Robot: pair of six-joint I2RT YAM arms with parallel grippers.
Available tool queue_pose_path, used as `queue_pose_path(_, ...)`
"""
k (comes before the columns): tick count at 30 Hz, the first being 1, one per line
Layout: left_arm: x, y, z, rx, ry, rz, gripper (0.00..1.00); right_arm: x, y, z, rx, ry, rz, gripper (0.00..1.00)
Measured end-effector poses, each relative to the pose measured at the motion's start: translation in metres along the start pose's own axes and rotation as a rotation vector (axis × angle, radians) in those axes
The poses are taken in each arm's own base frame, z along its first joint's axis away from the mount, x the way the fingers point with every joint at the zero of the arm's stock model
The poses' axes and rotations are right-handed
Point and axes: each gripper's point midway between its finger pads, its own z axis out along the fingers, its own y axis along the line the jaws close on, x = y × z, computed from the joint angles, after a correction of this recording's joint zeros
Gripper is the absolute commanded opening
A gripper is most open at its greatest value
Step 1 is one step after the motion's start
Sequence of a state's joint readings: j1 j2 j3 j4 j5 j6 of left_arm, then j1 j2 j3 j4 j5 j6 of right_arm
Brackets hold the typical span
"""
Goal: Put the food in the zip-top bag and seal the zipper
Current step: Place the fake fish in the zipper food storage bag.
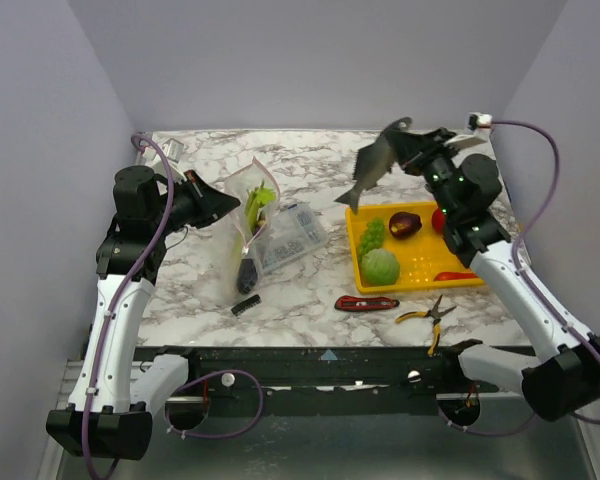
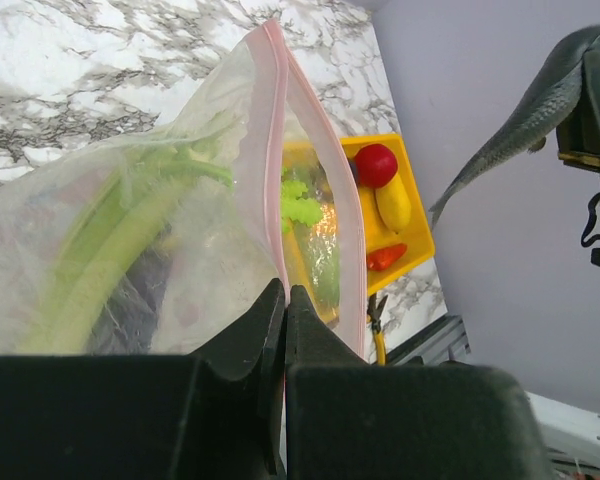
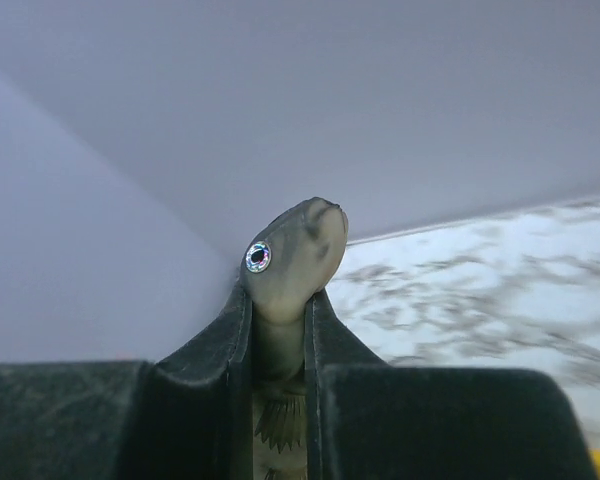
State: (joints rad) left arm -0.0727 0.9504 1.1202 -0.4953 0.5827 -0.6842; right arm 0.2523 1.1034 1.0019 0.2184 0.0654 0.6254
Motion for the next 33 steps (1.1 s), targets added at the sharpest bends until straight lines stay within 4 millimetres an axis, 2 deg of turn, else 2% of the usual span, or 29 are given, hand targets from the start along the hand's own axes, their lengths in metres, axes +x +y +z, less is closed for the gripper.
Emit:
queue_pose_path(3,0.0,0.0,0.0,0.002,0.001,-0.005,0.0,0.023,0.081,0.012,-0.215,0.037,0.008,0.0)
queue_pose_path(7,0.0,-0.001,0.0,0.001,0.001,-0.01,0.0,0.036,0.171,0.019,-0.421,0.025,0.008,0.0)
queue_pose_path(10,0.0,-0.001,0.0,0.001,0.002,-0.014,0.0,0.042,0.223,0.016,-0.538,-0.021,0.002,0.0)
queue_pose_path(13,0.0,-0.001,0.0,0.001,0.003,-0.02,0.0,0.053,0.258,0.01,-0.616,-0.083,-0.014,0.0)
queue_pose_path(17,0.001,-0.001,0.0,0.001,0.003,-0.026,0.0,0.079,0.28,0.008,-0.668,-0.141,-0.055,0.0)
queue_pose_path(20,0.0,-0.001,0.0,0.001,0.003,-0.028,0.0,0.102,0.282,0.006,-0.678,-0.166,-0.109,0.0)
queue_pose_path(24,0.0,-0.002,-0.001,0.001,-0.002,-0.027,0.0,0.134,0.269,-0.006,-0.665,-0.173,-0.185,0.0)
queue_pose_path(29,-0.002,-0.005,-0.006,0.0,-0.024,-0.026,0.0,0.179,0.254,-0.025,-0.658,-0.095,-0.217,0.04)
queue_pose_path(33,-0.002,-0.004,-0.005,-0.003,-0.026,-0.037,0.0,0.197,0.246,-0.032,-0.645,-0.034,-0.167,0.1)
